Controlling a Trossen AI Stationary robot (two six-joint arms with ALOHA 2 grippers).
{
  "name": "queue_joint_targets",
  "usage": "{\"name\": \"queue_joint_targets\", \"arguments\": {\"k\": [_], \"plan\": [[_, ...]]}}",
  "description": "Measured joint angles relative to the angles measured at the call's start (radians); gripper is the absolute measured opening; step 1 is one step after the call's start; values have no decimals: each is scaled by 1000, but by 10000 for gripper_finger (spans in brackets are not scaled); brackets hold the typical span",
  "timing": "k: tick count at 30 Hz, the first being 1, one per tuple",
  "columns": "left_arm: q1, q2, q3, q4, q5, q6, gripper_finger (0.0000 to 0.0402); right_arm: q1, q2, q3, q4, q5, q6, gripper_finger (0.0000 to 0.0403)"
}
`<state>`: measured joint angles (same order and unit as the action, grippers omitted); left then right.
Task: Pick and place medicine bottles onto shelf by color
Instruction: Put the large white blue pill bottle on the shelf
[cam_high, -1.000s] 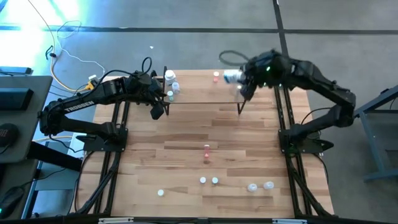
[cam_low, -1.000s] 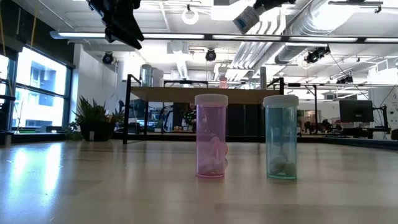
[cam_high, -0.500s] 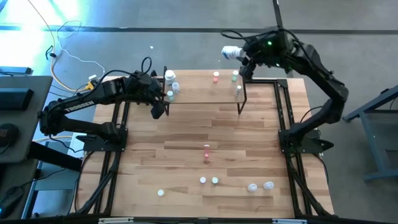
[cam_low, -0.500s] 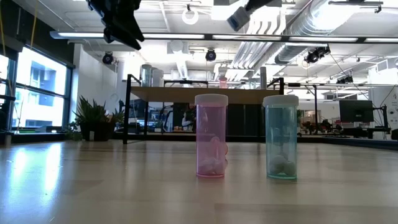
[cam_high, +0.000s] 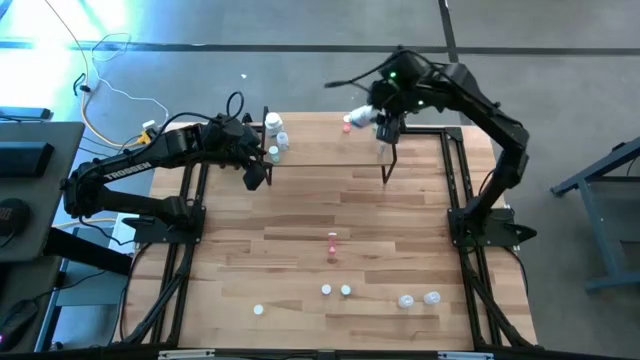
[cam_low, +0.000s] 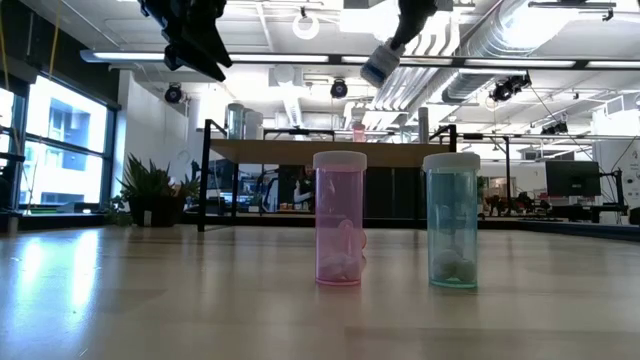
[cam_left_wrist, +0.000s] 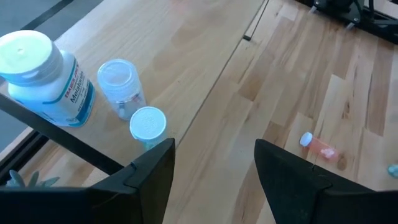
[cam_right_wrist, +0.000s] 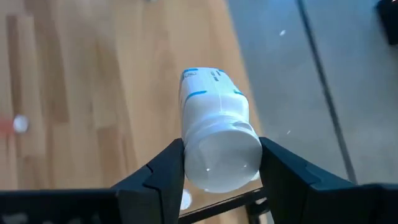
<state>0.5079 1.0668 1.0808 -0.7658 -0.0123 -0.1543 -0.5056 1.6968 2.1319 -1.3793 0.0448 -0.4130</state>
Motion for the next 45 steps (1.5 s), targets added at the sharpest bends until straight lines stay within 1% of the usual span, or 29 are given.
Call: {"name": "queue_joint_targets", "arguments": {"k": [3, 8, 18, 23, 30, 45], "plan": [[0, 0, 0, 0, 0, 0, 209, 18, 33, -2, -60, -1, -16, 160], [0, 0, 0, 0, 0, -3, 209, 47, 77, -2, -113, 0, -32, 160], [0, 0, 0, 0, 0, -2, 209, 75, 150, -2, -147, 20, -65, 160], [0, 0, 0, 1, 0, 0, 209, 75, 170, -3, -152, 64, -67, 160], [0, 0, 0, 1, 0, -3, 209, 72, 213, -3, -170, 56, -67, 160], [0, 0, 0, 1, 0, 0, 209, 52, 224, -3, -179, 52, -51, 161]]}}
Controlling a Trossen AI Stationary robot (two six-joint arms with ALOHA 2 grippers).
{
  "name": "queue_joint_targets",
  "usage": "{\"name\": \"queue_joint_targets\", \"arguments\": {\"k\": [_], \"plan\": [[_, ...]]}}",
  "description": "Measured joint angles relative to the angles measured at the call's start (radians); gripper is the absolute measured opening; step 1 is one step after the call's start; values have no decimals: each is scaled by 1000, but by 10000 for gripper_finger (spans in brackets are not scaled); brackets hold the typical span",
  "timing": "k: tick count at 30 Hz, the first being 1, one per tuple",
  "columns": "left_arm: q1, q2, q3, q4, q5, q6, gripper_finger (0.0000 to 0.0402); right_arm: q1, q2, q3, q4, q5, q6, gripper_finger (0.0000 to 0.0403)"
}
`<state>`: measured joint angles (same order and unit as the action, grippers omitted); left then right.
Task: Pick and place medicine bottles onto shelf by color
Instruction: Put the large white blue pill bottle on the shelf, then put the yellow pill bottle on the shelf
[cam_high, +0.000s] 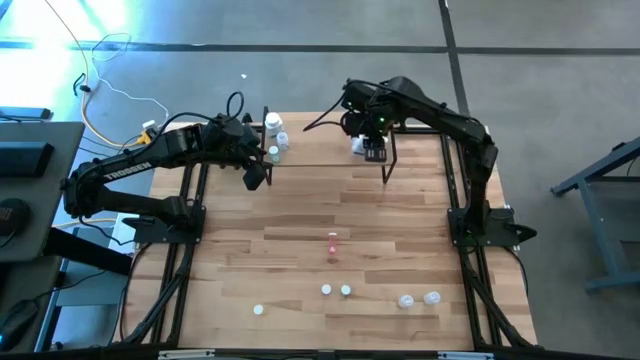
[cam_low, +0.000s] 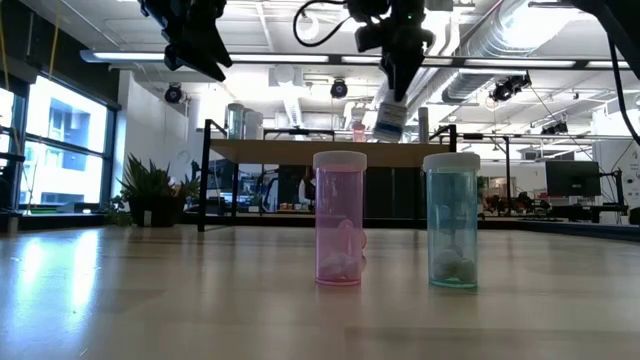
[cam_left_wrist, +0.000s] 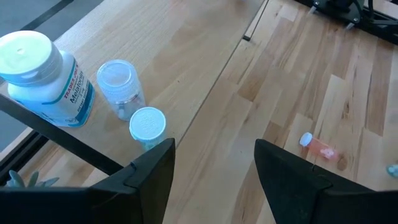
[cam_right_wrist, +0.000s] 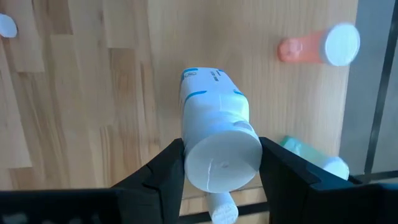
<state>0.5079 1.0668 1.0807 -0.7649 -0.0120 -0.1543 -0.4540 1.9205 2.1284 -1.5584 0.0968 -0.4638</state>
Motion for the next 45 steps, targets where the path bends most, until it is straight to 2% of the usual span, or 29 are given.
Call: {"name": "queue_joint_targets", "arguments": {"k": [12, 16, 20, 34, 45], "plan": [[0, 0, 0, 0, 0, 27, 209, 21, 23, 0, -12, 1, -16, 161], [0, 0, 0, 0, 0, 27, 209, 32, 28, 0, -12, 53, -16, 161], [0, 0, 0, 0, 0, 27, 209, 29, 28, 0, -12, 51, -16, 162], [0, 0, 0, 0, 0, 27, 209, 29, 28, 0, 30, 60, -16, 225], [0, 0, 0, 0, 0, 25, 209, 29, 4, 0, 30, 61, -15, 231]]}}
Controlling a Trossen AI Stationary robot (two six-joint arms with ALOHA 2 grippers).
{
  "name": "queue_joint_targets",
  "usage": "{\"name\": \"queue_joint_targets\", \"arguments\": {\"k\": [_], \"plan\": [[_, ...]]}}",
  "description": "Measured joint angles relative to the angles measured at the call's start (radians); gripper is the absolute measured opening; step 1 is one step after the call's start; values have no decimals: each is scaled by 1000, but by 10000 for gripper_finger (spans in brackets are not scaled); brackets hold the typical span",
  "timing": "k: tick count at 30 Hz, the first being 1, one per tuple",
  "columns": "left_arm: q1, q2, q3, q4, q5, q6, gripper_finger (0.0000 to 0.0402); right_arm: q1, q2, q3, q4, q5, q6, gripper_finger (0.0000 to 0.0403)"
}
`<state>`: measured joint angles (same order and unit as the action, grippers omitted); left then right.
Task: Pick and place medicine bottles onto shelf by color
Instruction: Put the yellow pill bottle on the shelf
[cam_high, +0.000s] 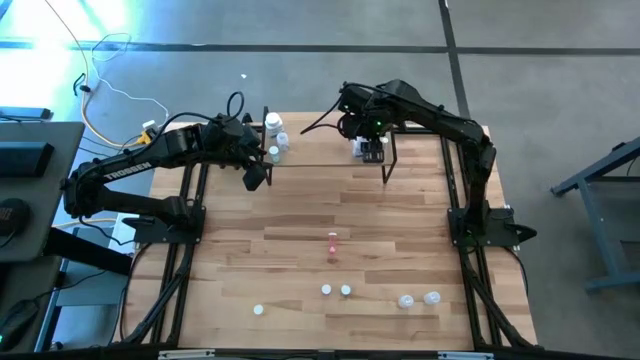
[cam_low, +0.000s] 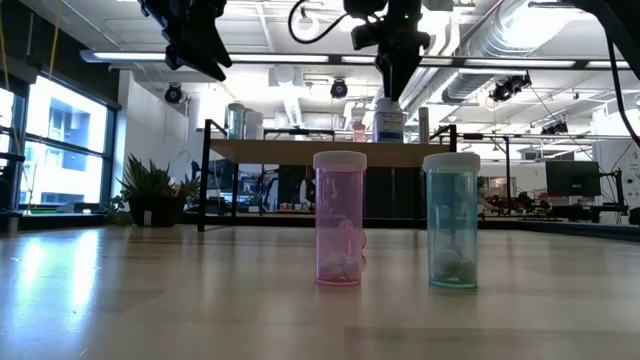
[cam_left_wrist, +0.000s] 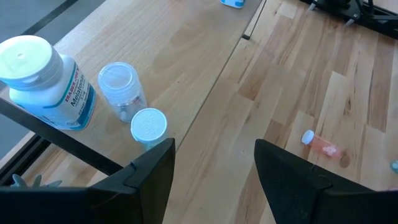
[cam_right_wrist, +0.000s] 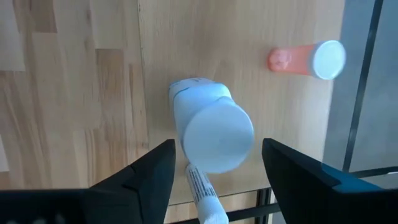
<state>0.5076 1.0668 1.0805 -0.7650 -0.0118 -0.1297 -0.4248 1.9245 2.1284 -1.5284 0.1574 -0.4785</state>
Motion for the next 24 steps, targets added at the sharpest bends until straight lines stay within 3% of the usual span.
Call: {"name": "queue_joint_targets", "arguments": {"k": [12, 24], "plan": [[-19, 0, 0, 1, 3, -51, 209, 0, -88, 1, 6, -2, 53, 232], [-259, 0, 0, -123, 4, -155, 209, 0, -202, 2, 10, -10, 265, 232]]}}
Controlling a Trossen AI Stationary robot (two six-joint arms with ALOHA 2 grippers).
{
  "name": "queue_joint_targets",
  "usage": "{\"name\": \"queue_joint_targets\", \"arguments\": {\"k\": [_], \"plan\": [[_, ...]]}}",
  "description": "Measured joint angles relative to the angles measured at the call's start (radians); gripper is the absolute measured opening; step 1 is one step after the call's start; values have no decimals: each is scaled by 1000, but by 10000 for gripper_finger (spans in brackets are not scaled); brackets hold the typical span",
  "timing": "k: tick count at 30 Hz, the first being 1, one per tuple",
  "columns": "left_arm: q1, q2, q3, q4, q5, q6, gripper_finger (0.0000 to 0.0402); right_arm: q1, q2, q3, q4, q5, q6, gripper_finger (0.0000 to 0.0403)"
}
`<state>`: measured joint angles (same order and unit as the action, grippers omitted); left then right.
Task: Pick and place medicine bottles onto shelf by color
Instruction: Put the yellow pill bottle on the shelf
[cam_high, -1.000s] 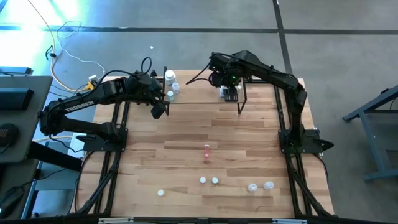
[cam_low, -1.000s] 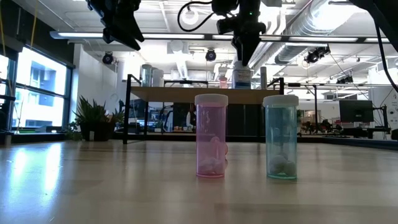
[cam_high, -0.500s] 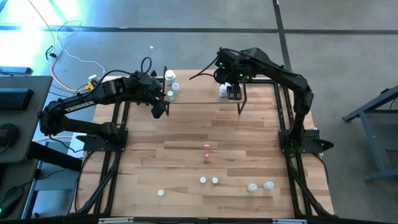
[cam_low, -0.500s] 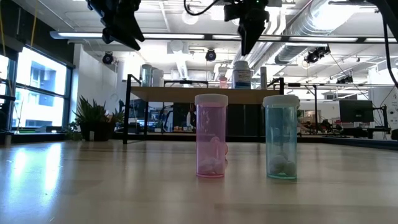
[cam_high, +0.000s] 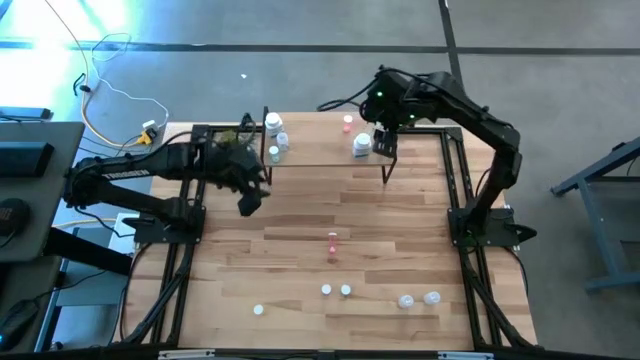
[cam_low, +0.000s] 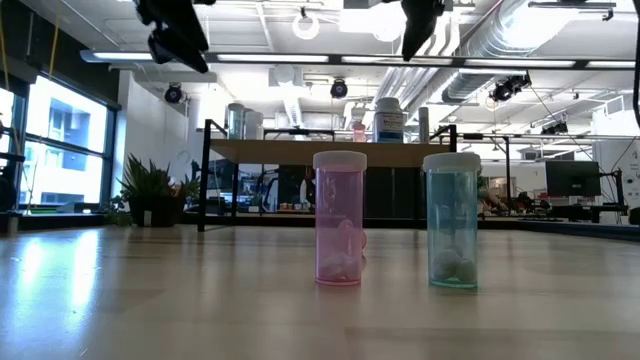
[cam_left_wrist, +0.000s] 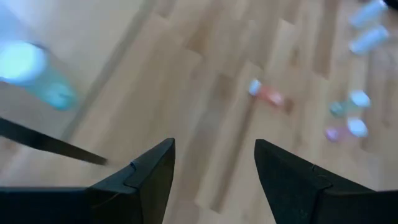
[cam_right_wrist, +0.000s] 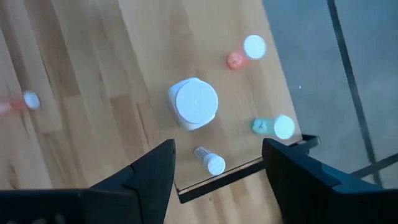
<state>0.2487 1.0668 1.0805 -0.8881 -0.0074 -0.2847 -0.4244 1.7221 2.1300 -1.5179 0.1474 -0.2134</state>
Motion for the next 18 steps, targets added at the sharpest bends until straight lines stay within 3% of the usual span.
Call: {"name": "queue_joint_targets", "arguments": {"k": [12, 18], "plan": [[-354, -1, -43, -26, -53, -223, 209, 0, -74, 0, 55, -8, 280, 232], [-561, 0, -139, 88, -128, -392, 209, 16, -77, 0, 48, -52, 373, 232]]}}
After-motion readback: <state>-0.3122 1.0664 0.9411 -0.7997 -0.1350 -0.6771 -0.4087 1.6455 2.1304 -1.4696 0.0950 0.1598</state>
